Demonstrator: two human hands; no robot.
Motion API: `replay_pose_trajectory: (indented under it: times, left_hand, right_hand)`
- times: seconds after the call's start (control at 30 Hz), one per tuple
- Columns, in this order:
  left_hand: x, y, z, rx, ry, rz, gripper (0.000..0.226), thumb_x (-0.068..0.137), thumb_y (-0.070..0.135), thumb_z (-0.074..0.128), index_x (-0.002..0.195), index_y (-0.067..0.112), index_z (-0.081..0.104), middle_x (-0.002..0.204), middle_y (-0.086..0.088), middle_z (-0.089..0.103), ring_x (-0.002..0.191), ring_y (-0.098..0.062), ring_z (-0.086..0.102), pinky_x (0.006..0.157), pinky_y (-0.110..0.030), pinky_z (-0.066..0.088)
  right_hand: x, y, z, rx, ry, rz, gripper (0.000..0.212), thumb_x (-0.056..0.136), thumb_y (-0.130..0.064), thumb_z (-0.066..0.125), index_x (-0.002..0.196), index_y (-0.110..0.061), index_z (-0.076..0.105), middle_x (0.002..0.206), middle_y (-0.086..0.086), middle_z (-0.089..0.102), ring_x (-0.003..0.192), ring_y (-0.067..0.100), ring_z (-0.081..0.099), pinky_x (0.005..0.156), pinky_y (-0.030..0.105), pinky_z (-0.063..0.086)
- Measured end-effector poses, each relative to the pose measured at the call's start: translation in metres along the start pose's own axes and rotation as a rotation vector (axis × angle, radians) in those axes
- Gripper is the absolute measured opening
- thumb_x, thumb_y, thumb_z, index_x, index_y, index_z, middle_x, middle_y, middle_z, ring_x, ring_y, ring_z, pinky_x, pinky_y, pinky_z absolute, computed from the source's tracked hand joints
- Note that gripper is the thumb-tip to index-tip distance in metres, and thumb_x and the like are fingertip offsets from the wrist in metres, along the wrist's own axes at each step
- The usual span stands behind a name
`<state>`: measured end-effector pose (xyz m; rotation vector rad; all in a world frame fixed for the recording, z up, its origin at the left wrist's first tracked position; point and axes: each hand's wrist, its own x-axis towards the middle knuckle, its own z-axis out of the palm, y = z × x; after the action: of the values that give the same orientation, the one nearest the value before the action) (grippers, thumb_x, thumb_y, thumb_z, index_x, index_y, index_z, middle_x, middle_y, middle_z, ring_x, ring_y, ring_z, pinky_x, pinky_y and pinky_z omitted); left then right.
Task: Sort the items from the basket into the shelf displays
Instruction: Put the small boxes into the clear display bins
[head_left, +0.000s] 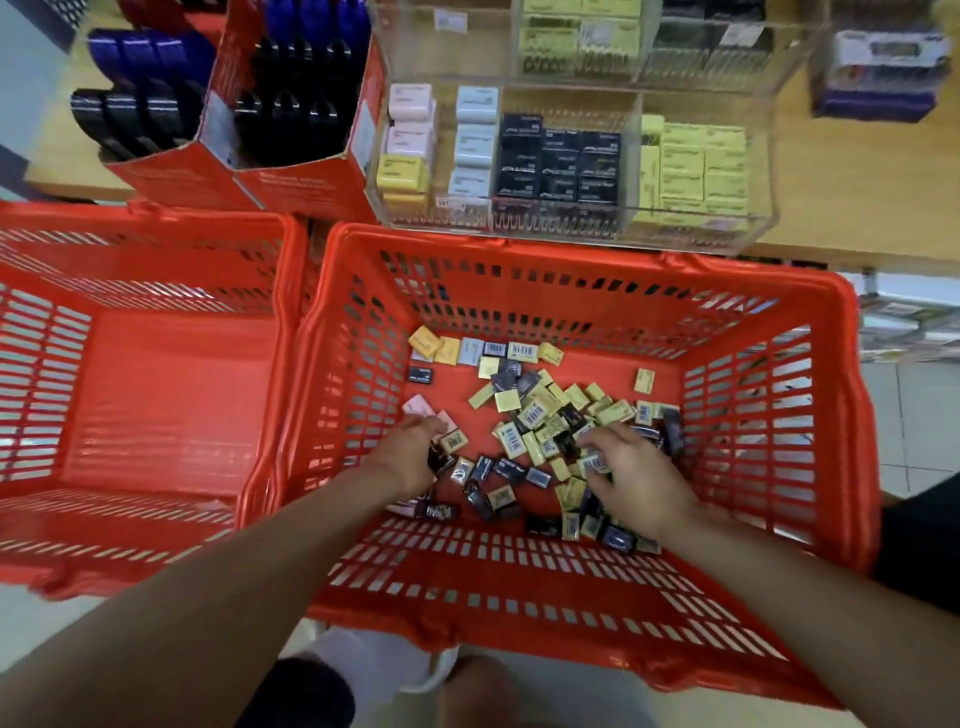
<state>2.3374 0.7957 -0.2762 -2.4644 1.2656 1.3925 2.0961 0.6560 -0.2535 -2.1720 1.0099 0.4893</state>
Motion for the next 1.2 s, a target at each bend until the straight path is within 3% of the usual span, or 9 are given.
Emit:
replay_pose_trajectory:
  times: [0.17,0.37,0.53,0.6,0.7,0.77,0.87,1.0,1.2]
  left_hand:
    - [-0.012,-0.011,0.009,0.067,-0.075,-0.083,0.046,0.09,0.006,0.063,0.134,0.014,0.054,0.139,-0.012,0.053,0.126,-0.028,0.053,0.104,-0.032,0.042]
    - [-0.016,-0.018,0.013,0.106,-0.291,-0.145,0.061,0.098,0.018,0.057,0.15,0.006,0.027,0.139,-0.016,0.054,0.125,-0.03,0.055,0.105,-0.038,0.044]
    - [-0.018,-0.015,0.013,-0.285,-0.246,-0.125,0.049,0.087,0.01,0.072,0.133,0.013,0.053,0.126,-0.005,0.059,0.115,-0.021,0.059,0.087,-0.022,0.048]
    - [-0.02,-0.009,0.017,-0.529,-0.21,-0.084,0.052,0.085,-0.015,0.063,0.132,0.005,0.051,0.123,-0.012,0.057,0.116,-0.027,0.057,0.088,-0.031,0.053]
    - [-0.019,-0.002,0.018,-0.765,-0.147,-0.138,0.06,0.081,-0.034,0.043,0.132,-0.004,0.048,0.111,-0.02,0.056,0.104,-0.032,0.06,0.076,-0.033,0.056]
    - [-0.016,-0.002,0.014,-0.704,-0.016,-0.179,0.048,0.082,-0.028,0.044,0.12,-0.001,0.056,0.107,-0.018,0.061,0.105,-0.034,0.061,0.085,-0.036,0.054]
    - [-0.015,-0.006,0.01,-0.69,0.15,-0.328,0.034,0.088,-0.014,0.041,0.094,0.012,0.062,0.1,-0.012,0.065,0.108,-0.034,0.061,0.089,-0.033,0.049]
    - [-0.025,-0.005,0.017,-0.778,0.126,-0.537,0.028,0.093,-0.005,0.046,0.108,0.001,0.068,0.111,-0.023,0.068,0.104,-0.037,0.065,0.094,-0.043,0.053]
    - [-0.031,-0.01,0.02,-1.027,-0.001,-0.666,0.021,0.098,-0.001,0.046,0.099,0.006,0.066,0.086,-0.009,0.067,0.071,-0.017,0.059,0.062,-0.028,0.049]
  right_hand:
    - [0.019,-0.034,0.024,0.073,-0.06,-0.12,0.03,0.093,-0.013,0.06,0.122,-0.021,0.061,0.123,0.0,0.059,0.104,0.019,0.062,0.086,0.032,0.052]
    - [0.02,-0.04,0.063,0.118,-0.286,-0.03,0.055,0.093,0.005,0.049,0.137,-0.027,0.054,0.134,0.008,0.056,0.115,0.027,0.056,0.083,0.028,0.048]
    - [0.009,-0.024,0.06,0.242,-0.233,0.053,0.05,0.094,0.004,0.048,0.138,-0.02,0.051,0.135,0.008,0.056,0.119,0.024,0.056,0.088,0.029,0.05]
    - [0.006,-0.023,0.056,0.219,-0.19,0.038,0.044,0.095,0.001,0.05,0.134,-0.02,0.056,0.133,0.005,0.057,0.118,0.022,0.056,0.092,0.031,0.05]
    - [0.01,-0.027,0.055,0.219,-0.141,-0.001,0.034,0.095,-0.008,0.056,0.126,-0.02,0.062,0.121,-0.001,0.064,0.103,0.012,0.061,0.08,0.015,0.047]
    - [0.016,-0.038,0.058,0.233,-0.112,-0.025,0.026,0.094,-0.014,0.061,0.119,-0.022,0.065,0.113,-0.005,0.067,0.09,0.005,0.06,0.07,0.007,0.042]
    - [0.029,-0.064,0.068,0.155,-0.018,-0.123,0.028,0.092,-0.023,0.064,0.12,-0.021,0.063,0.116,-0.005,0.061,0.1,0.012,0.06,0.078,0.022,0.05]
    - [0.051,-0.095,0.09,-0.172,0.057,-0.336,0.053,0.091,-0.025,0.064,0.14,-0.016,0.047,0.139,0.004,0.046,0.128,0.026,0.042,0.105,0.038,0.037]
    - [0.072,-0.106,0.104,-0.537,0.069,-0.272,0.069,0.084,-0.031,0.074,0.141,-0.012,0.039,0.138,0.006,0.041,0.123,0.032,0.045,0.103,0.046,0.038]
